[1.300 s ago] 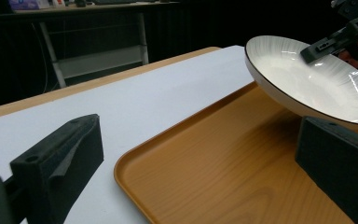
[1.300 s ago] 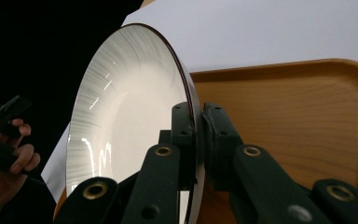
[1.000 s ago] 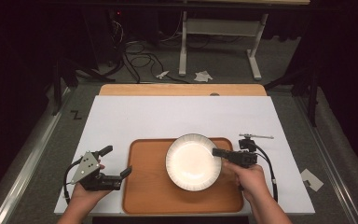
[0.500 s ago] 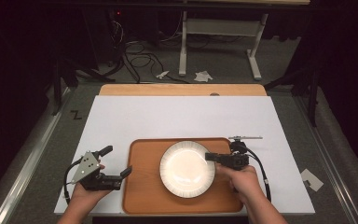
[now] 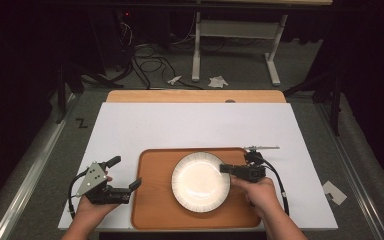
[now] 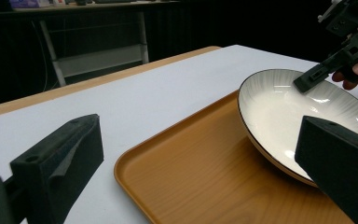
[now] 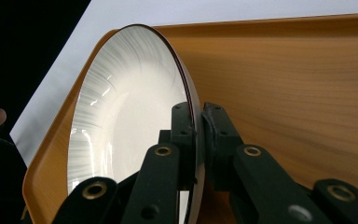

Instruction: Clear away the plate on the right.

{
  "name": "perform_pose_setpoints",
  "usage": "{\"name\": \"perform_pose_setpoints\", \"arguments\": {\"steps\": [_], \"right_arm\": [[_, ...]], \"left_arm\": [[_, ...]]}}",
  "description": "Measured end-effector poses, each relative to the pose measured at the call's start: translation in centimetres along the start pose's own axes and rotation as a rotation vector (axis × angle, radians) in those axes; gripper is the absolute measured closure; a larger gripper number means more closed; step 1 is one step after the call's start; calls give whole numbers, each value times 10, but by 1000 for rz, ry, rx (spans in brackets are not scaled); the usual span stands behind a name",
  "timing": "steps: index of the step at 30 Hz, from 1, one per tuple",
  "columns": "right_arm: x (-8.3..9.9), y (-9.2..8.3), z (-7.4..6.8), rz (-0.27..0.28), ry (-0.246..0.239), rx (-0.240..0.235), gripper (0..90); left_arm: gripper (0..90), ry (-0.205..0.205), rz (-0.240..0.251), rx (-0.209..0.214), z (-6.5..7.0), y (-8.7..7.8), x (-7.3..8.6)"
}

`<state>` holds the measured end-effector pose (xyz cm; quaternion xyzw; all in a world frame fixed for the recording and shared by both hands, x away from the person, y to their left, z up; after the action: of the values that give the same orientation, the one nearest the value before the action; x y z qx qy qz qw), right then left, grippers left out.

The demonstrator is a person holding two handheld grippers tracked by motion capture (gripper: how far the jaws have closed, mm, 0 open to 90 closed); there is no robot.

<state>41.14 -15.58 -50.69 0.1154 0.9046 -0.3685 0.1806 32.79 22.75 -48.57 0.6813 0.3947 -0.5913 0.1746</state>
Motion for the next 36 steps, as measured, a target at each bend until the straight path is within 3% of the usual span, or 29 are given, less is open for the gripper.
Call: {"name": "perform_pose_setpoints", "arguments": {"steps": [16,36], "right_arm": [[0,3,2,-17,-12,7,847],[0,11,9,-33,-25,72,839]], "left_arm": [[19,2,0,4,0,0,0],[19,5,1,9,1,0,0]]}}
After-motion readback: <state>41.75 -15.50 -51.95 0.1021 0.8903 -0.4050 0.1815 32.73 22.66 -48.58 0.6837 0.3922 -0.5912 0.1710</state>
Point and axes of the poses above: each handheld gripper's, and its own axes: y roughly forward along the jaws, x roughly out of its underside, z roughly to its right, the point moved 4 cm from there along y, roughly forward along the jaws, and after that the axes turned 15 degrees about y, right-handed, at the moved point
